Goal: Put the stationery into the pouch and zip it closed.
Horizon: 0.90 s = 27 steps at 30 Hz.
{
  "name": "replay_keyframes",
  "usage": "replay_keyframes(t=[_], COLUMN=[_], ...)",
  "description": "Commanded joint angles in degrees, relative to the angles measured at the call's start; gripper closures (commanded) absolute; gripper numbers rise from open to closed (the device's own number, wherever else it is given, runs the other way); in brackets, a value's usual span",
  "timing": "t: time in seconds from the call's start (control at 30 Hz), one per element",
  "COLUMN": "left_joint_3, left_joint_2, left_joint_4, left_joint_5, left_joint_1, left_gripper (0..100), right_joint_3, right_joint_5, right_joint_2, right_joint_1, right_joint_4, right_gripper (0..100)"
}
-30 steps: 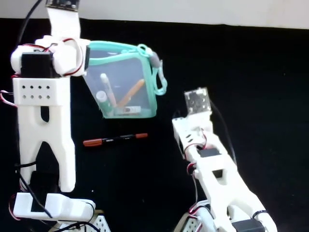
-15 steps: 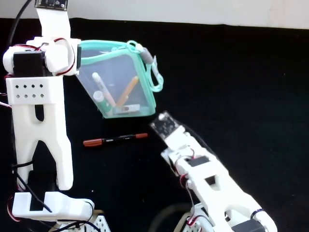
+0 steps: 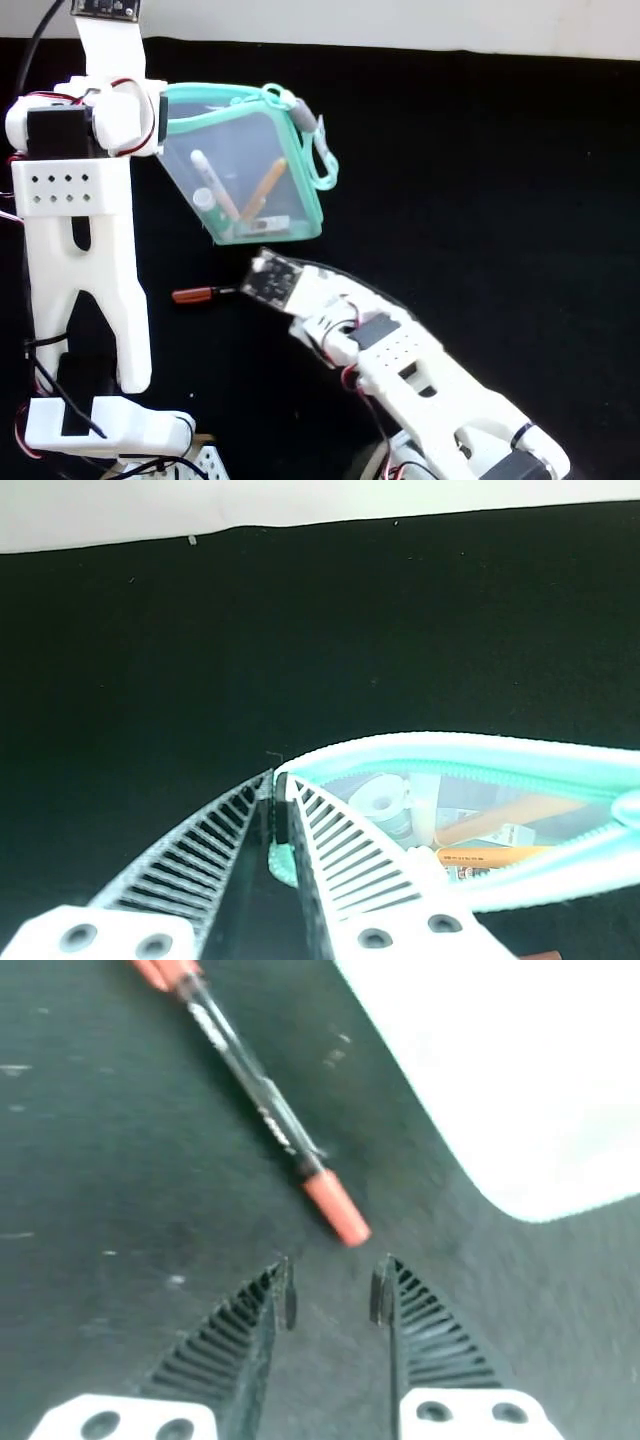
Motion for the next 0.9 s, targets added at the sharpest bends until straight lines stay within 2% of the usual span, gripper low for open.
replay_keyframes(t=[0.0, 0.13, 0.37, 0.63, 0.87], left_joint_3=[2.2, 2.2, 2.2, 2.2, 2.2], left_joint_2=[5.8, 5.8, 5.7, 5.9, 5.9], left_joint_4=[0.7, 0.7, 0.7, 0.4, 0.4], left_joint_5=[0.4, 0.4, 0.4, 0.4, 0.4], left_joint_1=[-1.1, -1.6, -1.7, -1.7, -1.7], left_gripper=[99, 99, 99, 99, 99], right_joint_3=[-4.0, -5.9, -15.5, -29.7, -35.9], right_joint_5=[2.6, 7.8, 12.8, 13.3, 13.4], right_joint_2=[-0.3, 3.6, 18.2, 31.6, 39.3], right_joint_1=[-3.1, -6.4, -7.6, -10.5, -14.1], right_joint_4=[-0.2, -0.5, -0.7, -1.7, -1.7], right_gripper=[84.4, 75.8, 75.3, 75.3, 75.3])
